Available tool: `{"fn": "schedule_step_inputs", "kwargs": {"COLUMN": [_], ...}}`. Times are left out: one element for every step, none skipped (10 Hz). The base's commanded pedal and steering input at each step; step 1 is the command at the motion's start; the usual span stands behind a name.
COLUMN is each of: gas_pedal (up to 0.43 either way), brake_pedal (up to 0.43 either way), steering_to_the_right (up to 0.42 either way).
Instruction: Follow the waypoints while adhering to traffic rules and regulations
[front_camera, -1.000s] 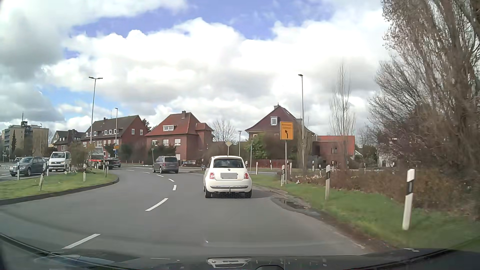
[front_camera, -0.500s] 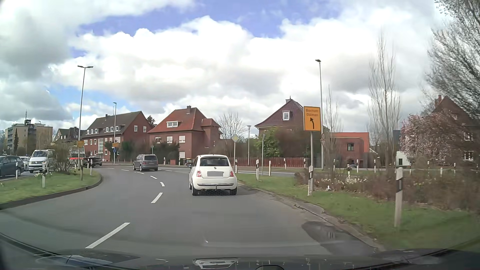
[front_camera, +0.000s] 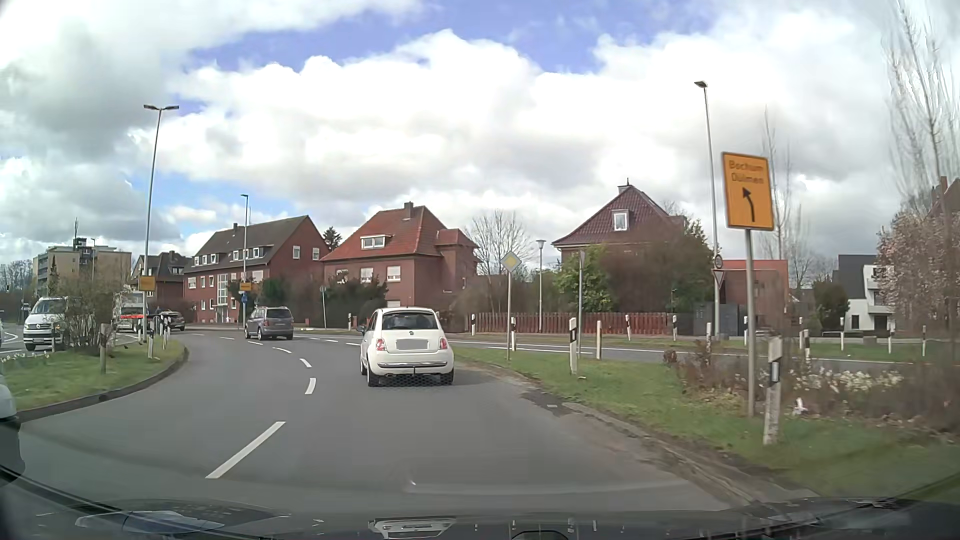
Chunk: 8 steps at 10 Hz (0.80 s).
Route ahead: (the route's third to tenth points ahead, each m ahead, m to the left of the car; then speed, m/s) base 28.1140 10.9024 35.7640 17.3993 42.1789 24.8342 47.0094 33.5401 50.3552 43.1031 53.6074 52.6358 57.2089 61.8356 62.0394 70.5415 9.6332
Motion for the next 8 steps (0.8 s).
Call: {"fn": "schedule_step_inputs", "kwargs": {"gas_pedal": [0.157,0.15,0.157,0.177,0.228,0.248,0.248,0.26], "brake_pedal": [0.0,0.0,0.0,0.0,0.0,0.0,0.0,0.0], "steering_to_the_right": [-0.065,-0.065,-0.065,-0.069,-0.074,-0.082,-0.09,-0.097]}}
